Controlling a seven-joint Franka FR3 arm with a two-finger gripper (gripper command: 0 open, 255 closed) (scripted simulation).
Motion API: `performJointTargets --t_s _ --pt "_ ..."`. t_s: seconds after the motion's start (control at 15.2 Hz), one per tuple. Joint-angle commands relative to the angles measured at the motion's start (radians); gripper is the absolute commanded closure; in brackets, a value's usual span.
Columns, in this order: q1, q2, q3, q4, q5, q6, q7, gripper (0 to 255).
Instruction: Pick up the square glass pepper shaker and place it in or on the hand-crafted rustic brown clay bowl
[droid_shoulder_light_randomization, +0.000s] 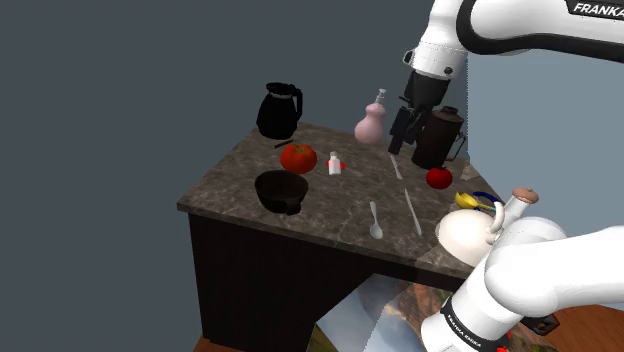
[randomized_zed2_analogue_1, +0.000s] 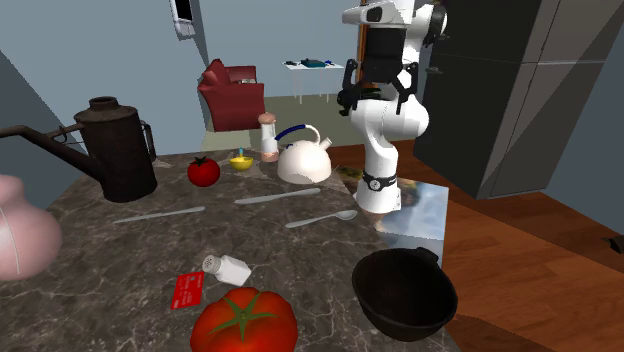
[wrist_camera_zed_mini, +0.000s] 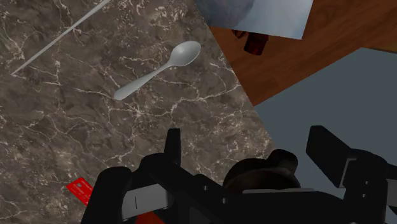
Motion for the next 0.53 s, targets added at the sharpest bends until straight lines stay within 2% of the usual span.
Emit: performJointTargets --t_s 0.0,0.46 --pt "0.0 0.0 0.0 0.0 0.0 0.0 0.0 0" --pt "-0.046 0.277 -0.044 0.107 -0.016 0.122 -0.005 0"
